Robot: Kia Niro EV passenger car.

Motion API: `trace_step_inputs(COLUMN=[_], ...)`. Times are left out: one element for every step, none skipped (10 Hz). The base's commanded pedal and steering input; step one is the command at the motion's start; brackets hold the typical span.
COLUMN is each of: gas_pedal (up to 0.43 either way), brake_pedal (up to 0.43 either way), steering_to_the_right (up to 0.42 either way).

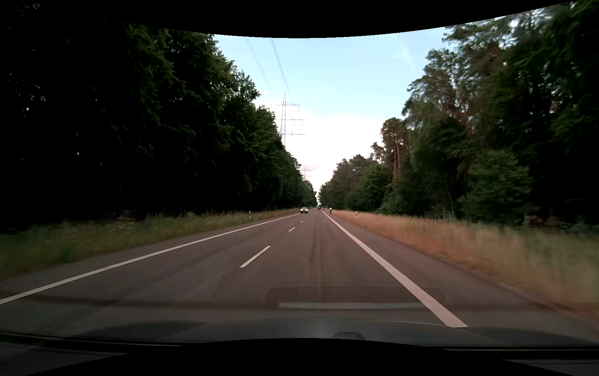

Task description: Follow the waypoints while adhering to traffic rules and regulations

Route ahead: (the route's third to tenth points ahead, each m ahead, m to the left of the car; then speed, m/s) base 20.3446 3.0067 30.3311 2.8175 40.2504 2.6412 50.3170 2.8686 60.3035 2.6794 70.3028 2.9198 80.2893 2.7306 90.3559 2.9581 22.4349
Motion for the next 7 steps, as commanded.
trace_step_inputs(gas_pedal=[0.067,0.067,0.067,0.067,0.067,0.067,0.067], brake_pedal=[0.0,0.0,0.0,0.0,0.0,0.0,0.0], steering_to_the_right=[-0.002,-0.002,-0.002,-0.002,-0.002,-0.002,-0.002])
